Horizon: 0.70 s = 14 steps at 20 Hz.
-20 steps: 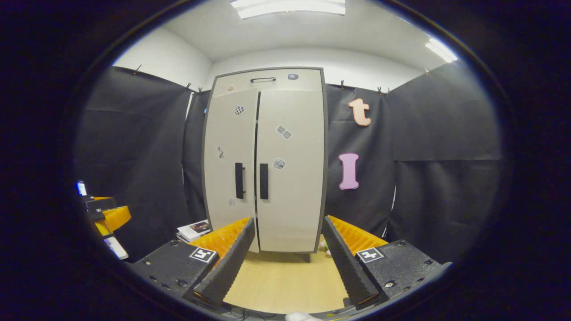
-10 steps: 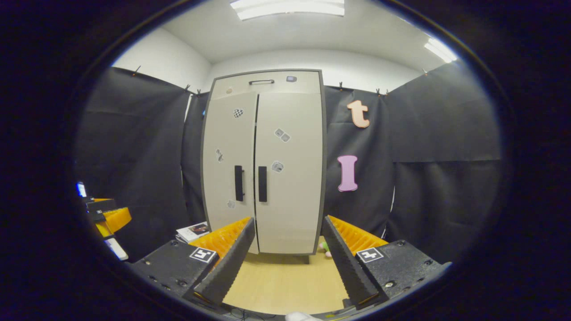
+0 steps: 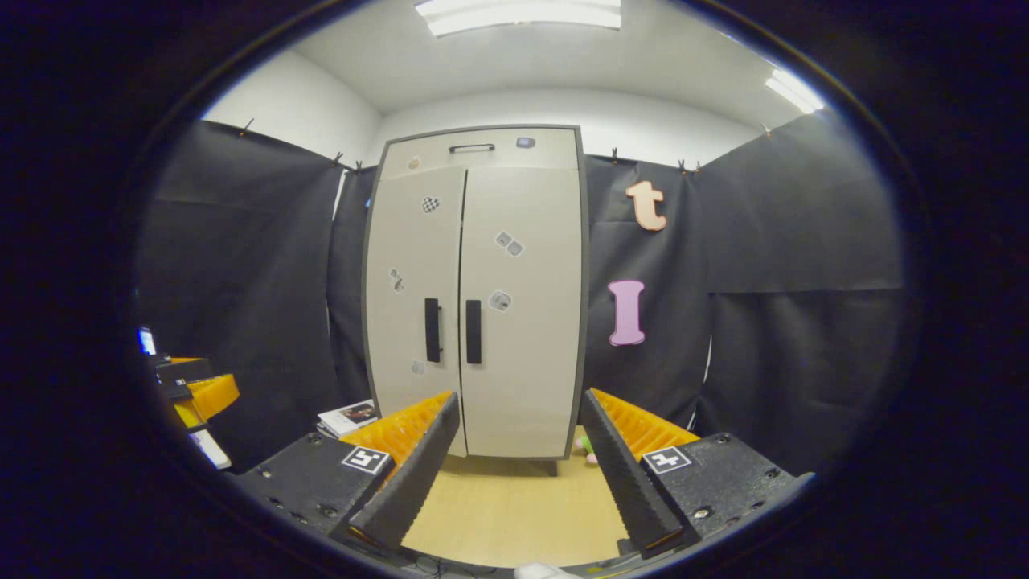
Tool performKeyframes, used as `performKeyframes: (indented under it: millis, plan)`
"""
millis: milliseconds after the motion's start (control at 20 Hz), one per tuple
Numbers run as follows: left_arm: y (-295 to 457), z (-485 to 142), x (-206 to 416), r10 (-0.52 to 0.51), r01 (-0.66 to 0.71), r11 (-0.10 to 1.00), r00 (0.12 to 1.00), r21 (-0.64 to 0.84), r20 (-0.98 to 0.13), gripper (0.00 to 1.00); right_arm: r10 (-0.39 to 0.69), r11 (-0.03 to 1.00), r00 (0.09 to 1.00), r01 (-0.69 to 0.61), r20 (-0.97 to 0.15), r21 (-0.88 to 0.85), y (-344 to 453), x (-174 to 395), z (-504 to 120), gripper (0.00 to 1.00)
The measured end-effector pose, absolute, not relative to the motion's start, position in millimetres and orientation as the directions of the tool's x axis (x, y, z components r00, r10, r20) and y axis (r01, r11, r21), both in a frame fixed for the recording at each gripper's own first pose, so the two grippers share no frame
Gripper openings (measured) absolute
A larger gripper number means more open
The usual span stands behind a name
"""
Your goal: Grab one shoe with the right hand and put it into the shoe cabinet, grab the other shoe with the left hand and put it into the shoe cabinet; then close the right door with the right hand and the left door with the left hand.
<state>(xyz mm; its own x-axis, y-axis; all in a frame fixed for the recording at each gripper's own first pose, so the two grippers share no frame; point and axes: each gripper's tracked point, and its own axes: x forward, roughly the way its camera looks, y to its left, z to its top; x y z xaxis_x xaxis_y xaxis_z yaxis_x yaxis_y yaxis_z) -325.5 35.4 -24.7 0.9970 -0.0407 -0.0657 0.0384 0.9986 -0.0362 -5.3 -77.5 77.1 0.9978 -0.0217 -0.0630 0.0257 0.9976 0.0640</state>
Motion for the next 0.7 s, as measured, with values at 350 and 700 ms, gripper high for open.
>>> performKeyframes:
  millis: [350,700]
  plan:
    - [35.3,-26.1,-324.8,-0.041,0.038,0.998,0.997,-0.043,-0.067,0.96,-0.019,0.998,0.998,0.022,-0.057,0.06,-76.5,-5.5,78.5,0.99]
    - [37.3,-25.9,-325.3,-0.034,0.031,0.999,0.997,-0.038,-0.068,0.96,-0.014,0.997,0.998,0.018,-0.056,0.07,-75.6,-4.5,78.5,0.99]
